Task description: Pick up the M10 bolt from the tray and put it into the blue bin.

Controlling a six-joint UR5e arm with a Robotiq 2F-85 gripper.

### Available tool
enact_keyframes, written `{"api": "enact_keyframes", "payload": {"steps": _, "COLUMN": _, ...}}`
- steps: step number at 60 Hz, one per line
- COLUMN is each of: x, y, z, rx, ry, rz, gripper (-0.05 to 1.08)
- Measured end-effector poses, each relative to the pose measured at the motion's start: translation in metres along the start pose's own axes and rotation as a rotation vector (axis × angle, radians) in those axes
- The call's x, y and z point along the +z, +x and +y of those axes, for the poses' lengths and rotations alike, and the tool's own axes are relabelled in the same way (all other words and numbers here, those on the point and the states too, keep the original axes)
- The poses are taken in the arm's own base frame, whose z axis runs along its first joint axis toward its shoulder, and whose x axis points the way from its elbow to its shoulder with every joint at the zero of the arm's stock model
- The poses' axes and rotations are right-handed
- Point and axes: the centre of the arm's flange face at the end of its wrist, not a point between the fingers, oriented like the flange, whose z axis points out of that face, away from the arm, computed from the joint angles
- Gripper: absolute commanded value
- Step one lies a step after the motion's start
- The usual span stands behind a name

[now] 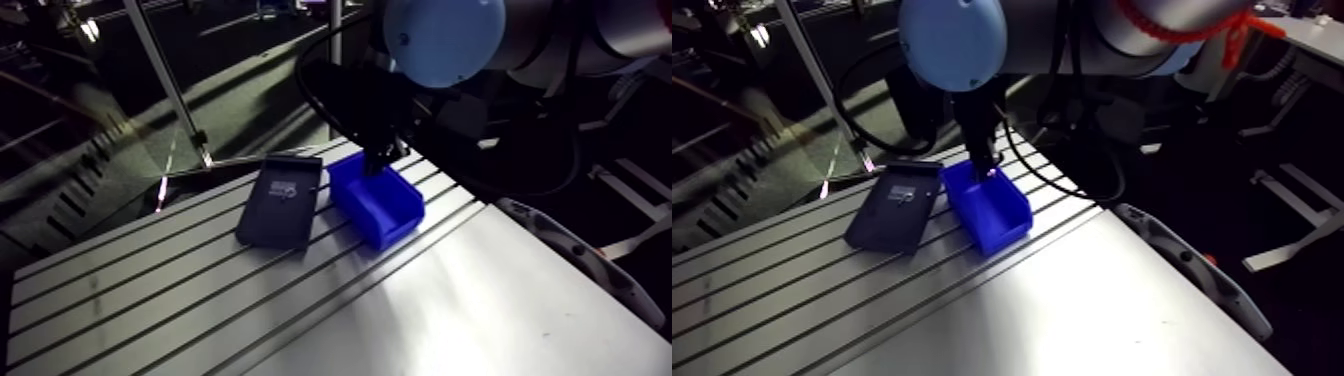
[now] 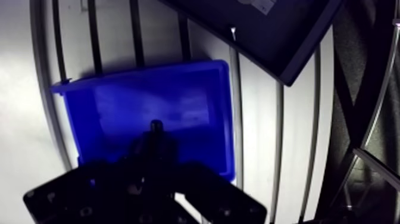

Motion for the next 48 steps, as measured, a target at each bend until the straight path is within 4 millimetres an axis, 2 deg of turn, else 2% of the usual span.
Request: {"api": "enact_keyframes", "payload": {"steps": 48, "x": 0.043, "y": -0.002, "z": -0.003, "rx": 0.025, "ry": 0.055, "rz": -0.017, "gripper": 1.07}}
